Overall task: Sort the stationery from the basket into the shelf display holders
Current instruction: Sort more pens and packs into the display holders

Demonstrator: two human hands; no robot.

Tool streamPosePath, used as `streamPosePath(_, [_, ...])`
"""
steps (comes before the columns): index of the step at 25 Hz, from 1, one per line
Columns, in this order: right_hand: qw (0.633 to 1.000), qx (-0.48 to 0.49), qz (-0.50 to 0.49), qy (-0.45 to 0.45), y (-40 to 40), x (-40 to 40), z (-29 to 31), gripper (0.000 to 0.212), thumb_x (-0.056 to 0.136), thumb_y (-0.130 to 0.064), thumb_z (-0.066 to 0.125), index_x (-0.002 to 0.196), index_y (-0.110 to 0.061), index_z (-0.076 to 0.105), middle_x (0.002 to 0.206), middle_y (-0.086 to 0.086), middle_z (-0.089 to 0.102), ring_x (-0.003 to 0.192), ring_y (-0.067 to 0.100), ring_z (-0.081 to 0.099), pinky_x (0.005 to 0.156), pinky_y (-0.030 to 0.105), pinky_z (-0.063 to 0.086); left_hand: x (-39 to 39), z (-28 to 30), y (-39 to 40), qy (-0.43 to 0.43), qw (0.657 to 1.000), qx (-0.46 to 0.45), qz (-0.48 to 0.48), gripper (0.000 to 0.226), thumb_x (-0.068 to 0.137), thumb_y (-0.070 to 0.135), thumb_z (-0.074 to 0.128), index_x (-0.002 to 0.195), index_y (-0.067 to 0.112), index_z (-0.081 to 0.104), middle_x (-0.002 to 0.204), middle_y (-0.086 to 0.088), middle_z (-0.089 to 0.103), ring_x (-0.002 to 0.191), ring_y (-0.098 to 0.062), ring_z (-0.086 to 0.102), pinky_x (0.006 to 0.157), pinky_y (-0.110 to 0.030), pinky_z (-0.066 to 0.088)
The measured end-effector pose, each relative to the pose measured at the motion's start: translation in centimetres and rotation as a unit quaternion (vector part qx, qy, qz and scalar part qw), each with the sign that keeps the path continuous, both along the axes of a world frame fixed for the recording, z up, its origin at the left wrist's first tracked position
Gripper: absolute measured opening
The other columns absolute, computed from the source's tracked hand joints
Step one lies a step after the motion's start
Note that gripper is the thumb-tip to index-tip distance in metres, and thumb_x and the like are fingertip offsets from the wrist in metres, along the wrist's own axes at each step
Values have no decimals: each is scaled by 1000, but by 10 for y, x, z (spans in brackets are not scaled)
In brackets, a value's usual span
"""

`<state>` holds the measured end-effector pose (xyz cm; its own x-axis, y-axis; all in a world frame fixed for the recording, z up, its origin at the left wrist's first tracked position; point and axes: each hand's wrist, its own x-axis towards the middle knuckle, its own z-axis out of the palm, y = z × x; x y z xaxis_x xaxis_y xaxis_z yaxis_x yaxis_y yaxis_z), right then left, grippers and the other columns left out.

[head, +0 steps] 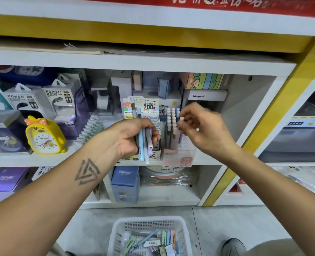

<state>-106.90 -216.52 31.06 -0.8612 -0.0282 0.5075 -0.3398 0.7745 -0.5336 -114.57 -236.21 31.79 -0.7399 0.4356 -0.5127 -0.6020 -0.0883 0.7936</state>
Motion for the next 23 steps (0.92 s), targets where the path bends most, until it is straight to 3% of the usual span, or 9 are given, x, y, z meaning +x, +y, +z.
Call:
streamPosePath(6, [999, 38, 37, -1, -3, 3, -11, 15, 94, -9, 68, 103, -12, 57, 79, -3, 67, 73, 8, 67, 71, 32, 56, 4, 2, 1, -11, 999, 12, -30, 13, 95, -3, 50, 103, -10, 58, 74, -22, 71, 56, -26, 70, 51, -32, 59])
streamPosePath(15, [998, 37, 38, 21, -2, 2, -16, 15, 93, -8, 66, 101, -12, 54, 76, -2, 65, 71, 13, 67, 68, 40, 55, 9, 6, 0, 6, 997, 40, -62, 17, 93, -4, 54, 108, -11, 60, 94, -25, 73, 79, -32, 74, 61, -40, 61])
streamPosePath(23, [997, 60, 49, 20, 6, 2, -15, 14, 93, -15, 64, 94, -18, 51, 72, 1, 65, 68, 22, 66, 61, 45, 54, 7, 8, -2, 13, 998, 44, -47, 15, 94, -4, 52, 105, -11, 60, 89, -25, 73, 75, -33, 74, 59, -41, 61])
